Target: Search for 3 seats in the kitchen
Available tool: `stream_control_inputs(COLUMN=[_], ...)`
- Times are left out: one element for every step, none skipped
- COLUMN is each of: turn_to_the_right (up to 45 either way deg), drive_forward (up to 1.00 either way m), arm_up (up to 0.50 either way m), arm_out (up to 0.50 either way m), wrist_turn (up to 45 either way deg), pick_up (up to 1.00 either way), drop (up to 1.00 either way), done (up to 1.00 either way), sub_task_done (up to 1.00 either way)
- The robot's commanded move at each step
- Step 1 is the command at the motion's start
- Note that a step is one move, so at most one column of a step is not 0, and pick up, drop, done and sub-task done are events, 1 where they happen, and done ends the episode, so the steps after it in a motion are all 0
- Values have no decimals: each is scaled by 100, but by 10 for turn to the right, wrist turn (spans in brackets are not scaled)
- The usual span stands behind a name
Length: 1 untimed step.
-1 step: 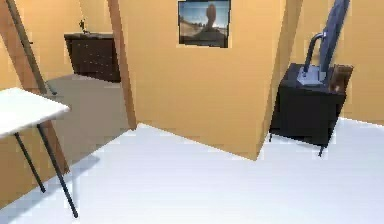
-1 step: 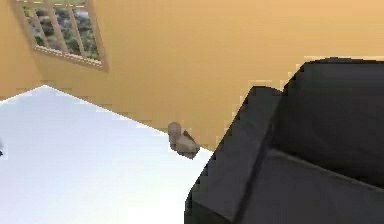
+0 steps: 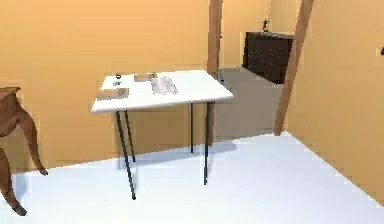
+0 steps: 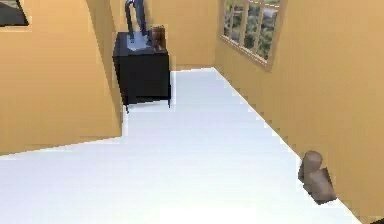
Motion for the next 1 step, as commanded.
stream_control_inputs(turn_to_the_right=[-450], drive_forward=[0], arm_up=[0], arm_out=[0], wrist_turn=[0], pick_up=[0], drop=[0], done=[0], sub_task_done=[0])
